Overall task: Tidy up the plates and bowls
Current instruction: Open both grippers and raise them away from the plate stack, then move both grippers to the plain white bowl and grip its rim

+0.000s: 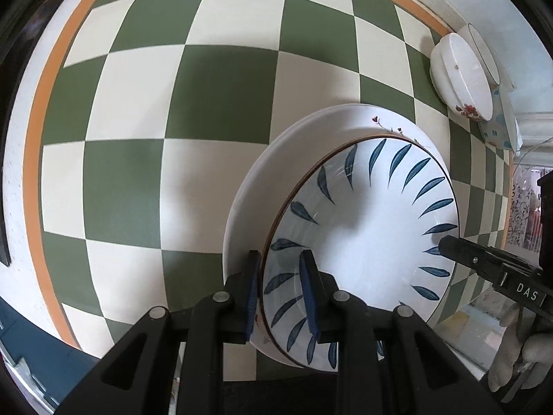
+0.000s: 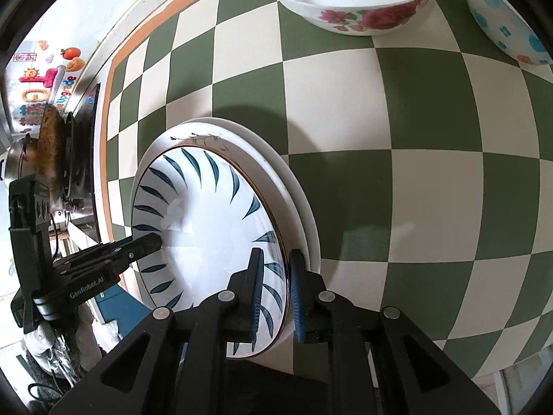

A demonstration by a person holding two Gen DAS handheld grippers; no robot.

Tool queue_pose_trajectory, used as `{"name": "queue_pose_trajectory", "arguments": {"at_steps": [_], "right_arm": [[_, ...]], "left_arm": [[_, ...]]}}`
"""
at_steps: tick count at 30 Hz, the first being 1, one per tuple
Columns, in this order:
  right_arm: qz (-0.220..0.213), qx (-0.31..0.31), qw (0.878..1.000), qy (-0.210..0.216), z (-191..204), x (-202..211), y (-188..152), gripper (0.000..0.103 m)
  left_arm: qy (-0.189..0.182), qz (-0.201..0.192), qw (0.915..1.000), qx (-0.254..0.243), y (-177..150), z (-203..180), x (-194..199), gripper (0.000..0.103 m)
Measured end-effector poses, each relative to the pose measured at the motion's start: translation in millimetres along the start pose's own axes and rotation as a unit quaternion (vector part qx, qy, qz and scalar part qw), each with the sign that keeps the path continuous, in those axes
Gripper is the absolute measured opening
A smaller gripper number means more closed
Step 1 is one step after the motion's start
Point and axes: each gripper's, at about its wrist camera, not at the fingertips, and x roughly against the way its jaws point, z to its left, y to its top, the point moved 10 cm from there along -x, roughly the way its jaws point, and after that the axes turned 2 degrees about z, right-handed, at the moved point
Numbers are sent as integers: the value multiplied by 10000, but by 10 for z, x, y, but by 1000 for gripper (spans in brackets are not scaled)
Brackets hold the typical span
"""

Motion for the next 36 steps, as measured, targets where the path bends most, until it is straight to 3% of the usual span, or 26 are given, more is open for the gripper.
{"name": "queue_pose_trajectory", "arguments": {"at_steps": [8, 15, 20, 25, 27, 28, 36], "right_arm": [[47, 128, 9999, -28, 26, 69, -16, 19], [-407, 583, 9947, -743, 187, 274, -177, 29], [-872, 813, 9873, -1054, 411, 539, -475, 43], [-1340, 785, 9822, -1053, 561, 808, -794, 66], [-1501, 756, 9800, -1063, 597, 913, -922, 75], [-1553, 744, 9792, -1074, 614, 946, -978, 80], [-2067, 777, 9672, -1252, 752, 1264, -1518, 91]], "left_arm": [[152, -157, 9997, 129, -137, 71, 84, 21], [863, -853, 9926, -13, -383, 24, 371, 21], [979, -1346, 9856, -306, -693, -137, 713, 22], [986, -1692, 9793, -509, -942, -199, 1068, 45], [1016, -1805, 9765, -593, -1001, -244, 1151, 76], [1030, -1887, 9746, -632, -1060, -238, 1224, 82], [887, -2270, 9666, -798, -1347, -292, 1534, 94]]}}
